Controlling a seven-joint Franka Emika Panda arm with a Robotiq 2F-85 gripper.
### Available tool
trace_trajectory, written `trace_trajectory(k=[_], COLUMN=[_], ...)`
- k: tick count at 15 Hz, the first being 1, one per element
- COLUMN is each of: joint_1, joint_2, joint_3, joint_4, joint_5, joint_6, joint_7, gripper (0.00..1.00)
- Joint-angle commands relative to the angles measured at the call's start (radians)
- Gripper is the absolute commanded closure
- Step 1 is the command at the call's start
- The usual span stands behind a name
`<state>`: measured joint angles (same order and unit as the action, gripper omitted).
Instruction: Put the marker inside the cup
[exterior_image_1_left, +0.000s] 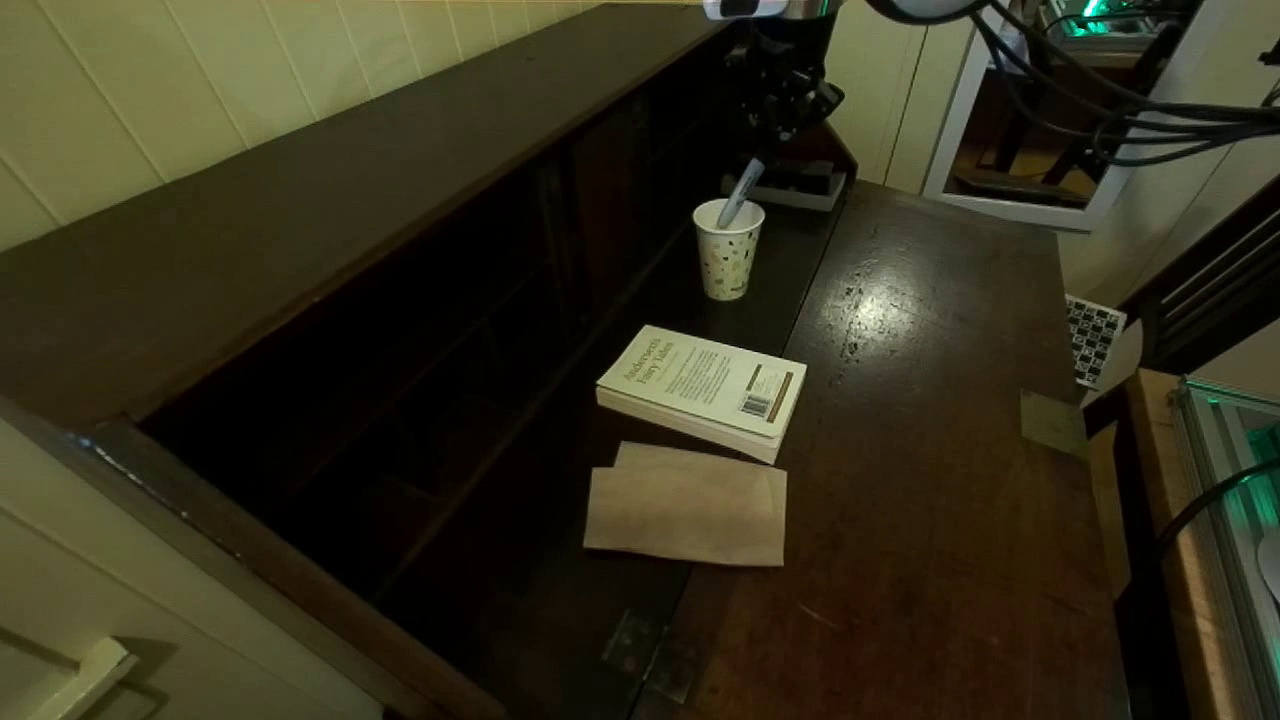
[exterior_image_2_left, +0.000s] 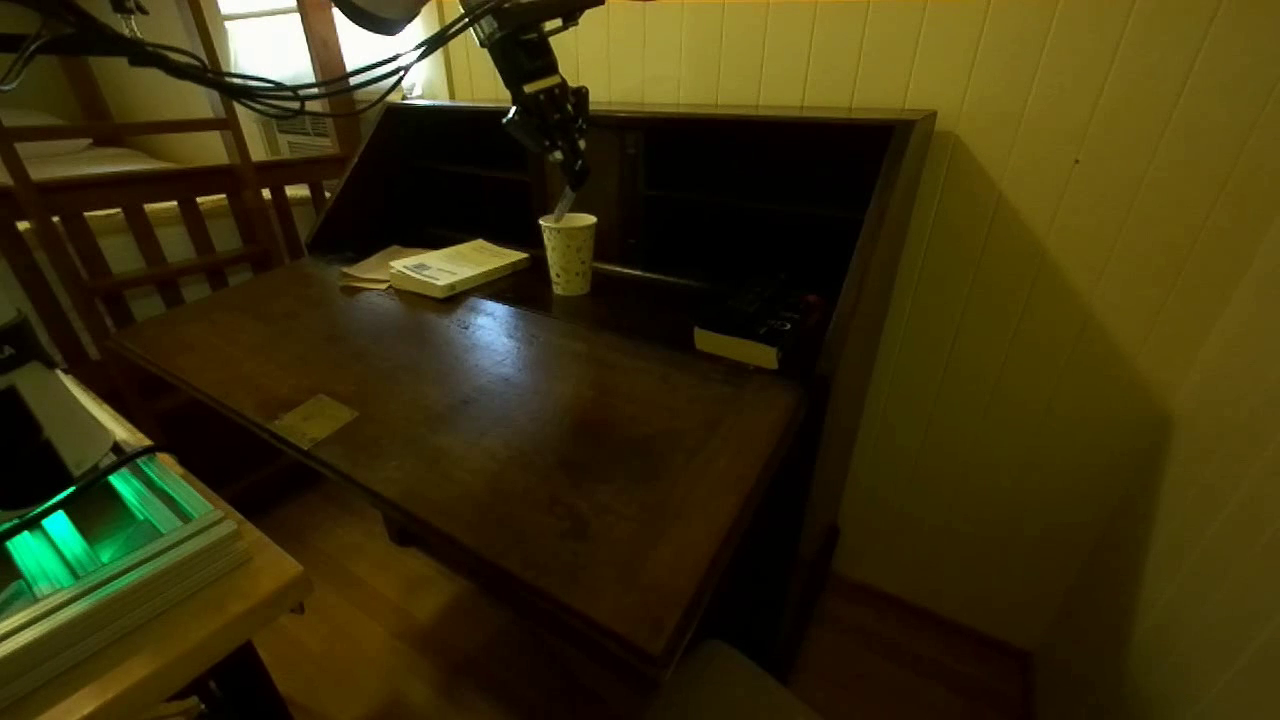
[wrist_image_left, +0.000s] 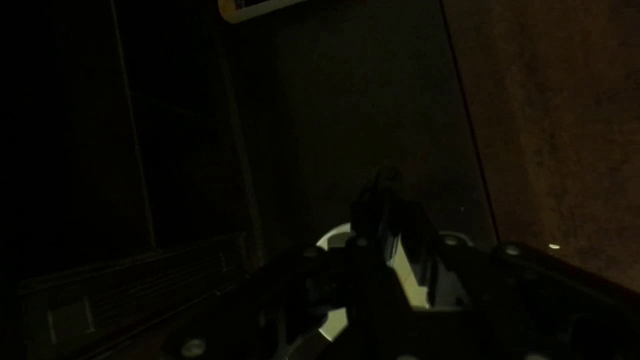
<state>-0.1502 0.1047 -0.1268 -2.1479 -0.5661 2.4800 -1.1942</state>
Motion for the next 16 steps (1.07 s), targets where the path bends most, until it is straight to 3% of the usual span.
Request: trace_trajectory(k=[1,7,16], joint_1=[0.014,0.028,0.051], joint_2=[0.003,0.044,0.106], joint_3=[-0.004,-0.001,0.009], joint_4=[-0.013,0.013,0.043], joint_5=[-0.08,-0.194,-0.268], joint_6=[0.002,-0.009,0.003], joint_7=[0.019,0.061,0.146], gripper=[0.95,0.95,0.95])
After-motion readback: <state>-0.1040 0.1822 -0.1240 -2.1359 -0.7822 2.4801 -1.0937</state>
